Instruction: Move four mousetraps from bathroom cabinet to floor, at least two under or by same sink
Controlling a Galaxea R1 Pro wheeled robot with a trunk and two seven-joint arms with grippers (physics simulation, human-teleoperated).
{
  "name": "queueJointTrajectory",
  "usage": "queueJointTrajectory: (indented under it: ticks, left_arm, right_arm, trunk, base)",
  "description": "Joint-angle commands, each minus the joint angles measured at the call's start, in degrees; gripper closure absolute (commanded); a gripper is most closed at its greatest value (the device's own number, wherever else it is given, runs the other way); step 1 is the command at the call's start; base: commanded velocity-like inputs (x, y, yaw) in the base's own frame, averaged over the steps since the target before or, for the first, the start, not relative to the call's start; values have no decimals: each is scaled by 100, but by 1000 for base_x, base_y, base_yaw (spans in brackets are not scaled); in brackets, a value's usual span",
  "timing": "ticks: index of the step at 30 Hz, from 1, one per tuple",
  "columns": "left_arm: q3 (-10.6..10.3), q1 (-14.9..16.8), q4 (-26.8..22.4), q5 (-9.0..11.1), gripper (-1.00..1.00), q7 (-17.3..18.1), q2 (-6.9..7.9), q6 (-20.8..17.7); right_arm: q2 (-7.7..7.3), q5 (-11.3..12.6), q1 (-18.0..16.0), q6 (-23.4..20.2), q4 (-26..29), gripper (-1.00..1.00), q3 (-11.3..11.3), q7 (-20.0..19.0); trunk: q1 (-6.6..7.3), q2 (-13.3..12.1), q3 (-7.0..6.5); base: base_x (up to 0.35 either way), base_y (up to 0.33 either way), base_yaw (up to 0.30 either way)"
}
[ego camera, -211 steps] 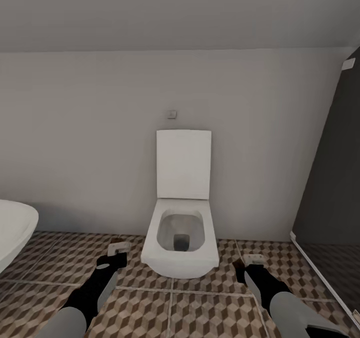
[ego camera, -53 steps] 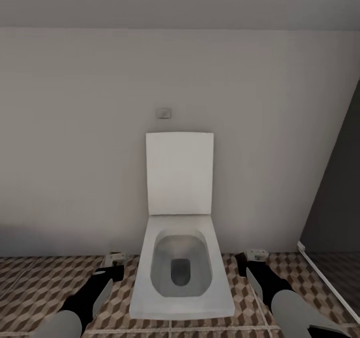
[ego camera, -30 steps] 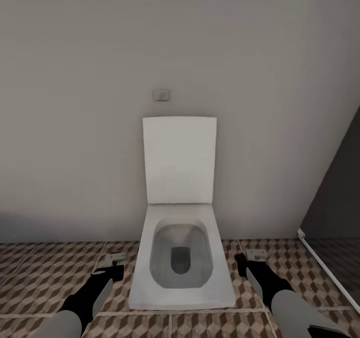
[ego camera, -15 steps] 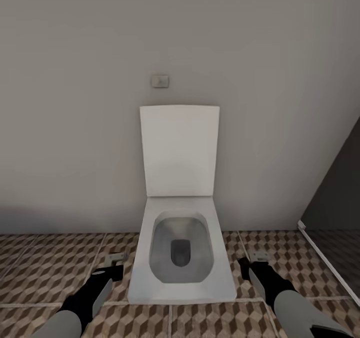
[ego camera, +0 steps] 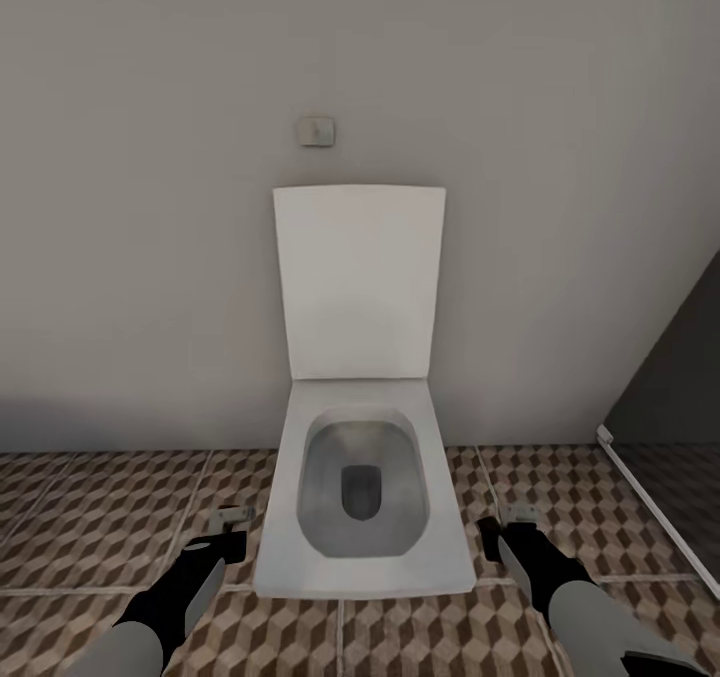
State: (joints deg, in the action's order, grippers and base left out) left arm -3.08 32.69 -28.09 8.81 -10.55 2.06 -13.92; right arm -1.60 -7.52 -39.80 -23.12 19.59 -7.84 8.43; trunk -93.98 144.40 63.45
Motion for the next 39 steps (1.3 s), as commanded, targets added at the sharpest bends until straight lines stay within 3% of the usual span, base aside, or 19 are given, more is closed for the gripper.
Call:
queueJointTrajectory:
  ticks: [1, 39]
  left_arm:
    - [-34, 1, -12, 41, 100, -35, 5, -32]
    - [-42, 1, -59, 50, 100, -26, 5, -5]
  right_arm:
    - [10, -62, -2, -31, 21, 100, -33, -19]
    - [6, -13, -2, -40, 97, 100, -78, 17]
  trunk:
    - [-1, 4, 28]
    - [-99, 55, 870]
  base:
    - [0, 0, 0]
    - [0, 0, 19]
